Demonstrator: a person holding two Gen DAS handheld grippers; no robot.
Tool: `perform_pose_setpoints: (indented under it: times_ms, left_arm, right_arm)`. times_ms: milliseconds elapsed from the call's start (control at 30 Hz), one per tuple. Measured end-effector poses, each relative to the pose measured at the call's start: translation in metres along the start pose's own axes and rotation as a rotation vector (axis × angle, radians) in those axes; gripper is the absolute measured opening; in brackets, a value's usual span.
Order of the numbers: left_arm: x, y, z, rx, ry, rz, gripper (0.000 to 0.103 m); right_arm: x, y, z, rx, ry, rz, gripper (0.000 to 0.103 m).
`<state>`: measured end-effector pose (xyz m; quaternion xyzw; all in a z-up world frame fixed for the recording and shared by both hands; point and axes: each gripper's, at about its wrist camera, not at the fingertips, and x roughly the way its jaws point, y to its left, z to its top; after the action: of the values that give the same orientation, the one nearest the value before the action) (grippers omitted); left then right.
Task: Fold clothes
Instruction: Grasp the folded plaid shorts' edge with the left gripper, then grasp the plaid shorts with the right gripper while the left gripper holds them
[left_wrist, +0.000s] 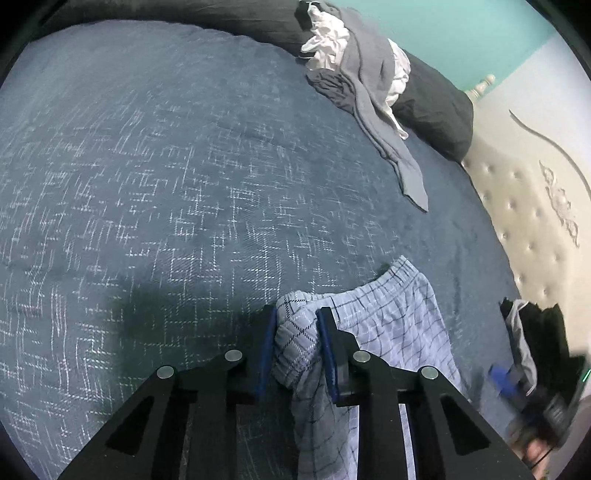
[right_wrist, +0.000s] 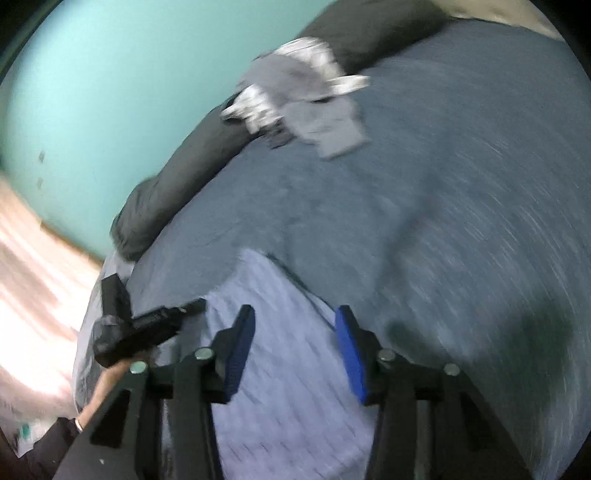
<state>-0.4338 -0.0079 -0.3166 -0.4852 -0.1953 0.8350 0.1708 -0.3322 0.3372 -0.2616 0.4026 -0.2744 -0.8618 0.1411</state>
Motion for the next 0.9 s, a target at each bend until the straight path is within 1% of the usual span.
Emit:
perform_pose_setpoints:
  times_ms: [33,100,167,267,367,467,533,600,667,733,767,800,867,900]
  left_arm:
    - [0.000,-0.001,0.000,0.002,-0.002,-0.002,0.024]
    - [0.001,0.000,0.000,0.002,-0.007,-0.008,0.024]
    - [0.001,0.000,0.000,0.003,-0.011,-0.011,0.024]
    - [0.001,0.003,0.000,0.004,-0.008,-0.022,0.024]
    - [0.001,0.003,0.001,0.005,-0.012,-0.030,0.024]
    - [0.001,0.001,0.002,0.019,-0.013,-0.028,0.024]
    - [0.002,0.001,0.002,0.025,-0.013,-0.028,0.024]
    - [0.002,0.001,0.002,0.028,-0.015,-0.030,0.024]
    - [0.002,0.001,0.001,0.030,-0.017,-0.029,0.024]
    - [0.002,0.001,0.000,0.023,-0.020,-0.033,0.024]
    - [0.002,0.002,0.000,0.017,-0.022,-0.034,0.024]
    - [0.001,0.002,0.000,0.014,-0.023,-0.036,0.024]
    - [-0.002,-0.001,-0.002,0.011,-0.027,-0.033,0.023]
    - [-0.005,-0.004,-0.002,0.009,-0.031,-0.032,0.022]
  right_arm:
    - [0.011,0.010,0.014,-0.040,0.031,0.001,0.046]
    - [0.033,0.027,0.034,-0.097,0.088,-0.029,0.046]
    - [0.058,0.042,0.051,-0.136,0.145,-0.025,0.046]
    - [0.094,0.056,0.065,-0.191,0.221,-0.077,0.049]
    - [0.126,0.060,0.068,-0.220,0.294,-0.097,0.050]
    - [0.150,0.056,0.071,-0.230,0.323,-0.136,0.050]
    - [0.158,0.054,0.072,-0.234,0.321,-0.145,0.050]
    - [0.164,0.053,0.070,-0.241,0.346,-0.122,0.050]
    - [0.166,0.052,0.069,-0.253,0.353,-0.107,0.049]
    - [0.167,0.050,0.067,-0.266,0.360,-0.093,0.047]
    - [0.168,0.049,0.066,-0.272,0.364,-0.086,0.040]
    - [0.169,0.049,0.065,-0.278,0.367,-0.079,0.025]
    - [0.171,0.047,0.063,-0.290,0.374,-0.065,0.013]
    - [0.171,0.047,0.062,-0.299,0.374,-0.056,0.011]
